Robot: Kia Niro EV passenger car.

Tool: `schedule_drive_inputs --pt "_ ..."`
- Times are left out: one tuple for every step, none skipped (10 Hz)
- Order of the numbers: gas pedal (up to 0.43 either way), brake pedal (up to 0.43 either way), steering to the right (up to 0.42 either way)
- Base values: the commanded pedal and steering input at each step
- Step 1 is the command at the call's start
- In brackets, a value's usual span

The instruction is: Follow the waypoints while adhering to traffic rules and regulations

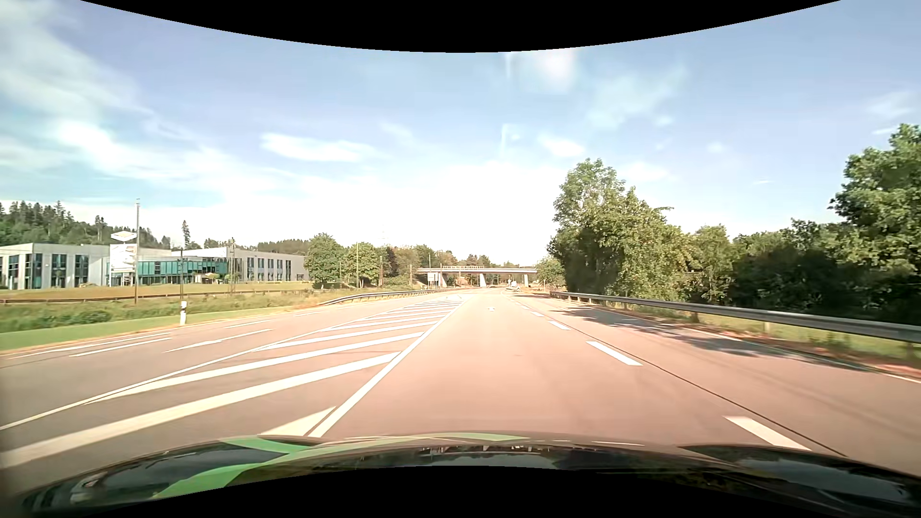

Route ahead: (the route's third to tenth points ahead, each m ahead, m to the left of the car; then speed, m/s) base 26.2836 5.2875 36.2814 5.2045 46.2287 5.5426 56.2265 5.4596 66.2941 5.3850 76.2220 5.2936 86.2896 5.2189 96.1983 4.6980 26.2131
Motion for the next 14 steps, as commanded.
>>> schedule_drive_inputs --pt "0.197 0.0 0.0" --pt "0.197 0.0 0.0" --pt "0.197 0.0 0.0" --pt "0.197 0.0 0.0" --pt "0.209 0.0 0.0" --pt "0.209 0.0 0.0" --pt "0.209 0.0 0.0" --pt "0.228 0.0 -0.001" --pt "0.248 0.0 0.0" --pt "0.268 0.0 0.0" --pt "0.28 0.0 0.0" --pt "0.28 0.0 0.0" --pt "0.28 0.0 0.0" --pt "0.28 0.0 0.0"
